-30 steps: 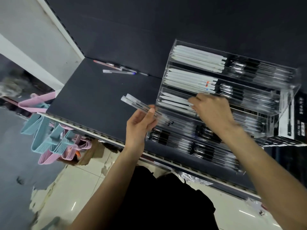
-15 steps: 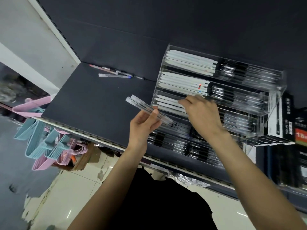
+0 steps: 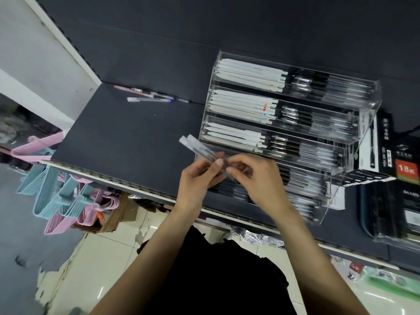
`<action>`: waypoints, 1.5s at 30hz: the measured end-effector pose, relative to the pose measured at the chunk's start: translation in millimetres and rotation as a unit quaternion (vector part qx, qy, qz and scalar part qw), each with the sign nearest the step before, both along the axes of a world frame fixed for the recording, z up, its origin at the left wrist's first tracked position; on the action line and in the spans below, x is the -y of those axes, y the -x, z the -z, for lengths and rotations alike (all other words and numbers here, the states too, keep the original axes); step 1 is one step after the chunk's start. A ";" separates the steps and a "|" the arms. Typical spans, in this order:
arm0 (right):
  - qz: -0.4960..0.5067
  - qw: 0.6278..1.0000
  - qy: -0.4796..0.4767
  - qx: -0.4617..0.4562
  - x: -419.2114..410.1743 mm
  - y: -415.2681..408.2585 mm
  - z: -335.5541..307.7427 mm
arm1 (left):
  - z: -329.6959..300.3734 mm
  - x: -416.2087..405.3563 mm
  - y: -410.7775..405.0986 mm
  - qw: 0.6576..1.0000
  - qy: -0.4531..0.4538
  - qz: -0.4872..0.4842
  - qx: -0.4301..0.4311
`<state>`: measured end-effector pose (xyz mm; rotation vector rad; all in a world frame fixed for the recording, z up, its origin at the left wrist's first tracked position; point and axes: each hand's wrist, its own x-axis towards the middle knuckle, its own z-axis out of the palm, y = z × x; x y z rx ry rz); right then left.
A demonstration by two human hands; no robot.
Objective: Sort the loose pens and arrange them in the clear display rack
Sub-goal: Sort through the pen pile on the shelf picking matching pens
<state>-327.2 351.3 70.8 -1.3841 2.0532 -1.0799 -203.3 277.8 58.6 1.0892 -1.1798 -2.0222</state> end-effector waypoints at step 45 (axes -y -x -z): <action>0.083 0.943 -0.012 -0.323 -9.6 19.8 45.0 | 33.7 27.2 -30.7 0.955 0.186 -0.087 0.214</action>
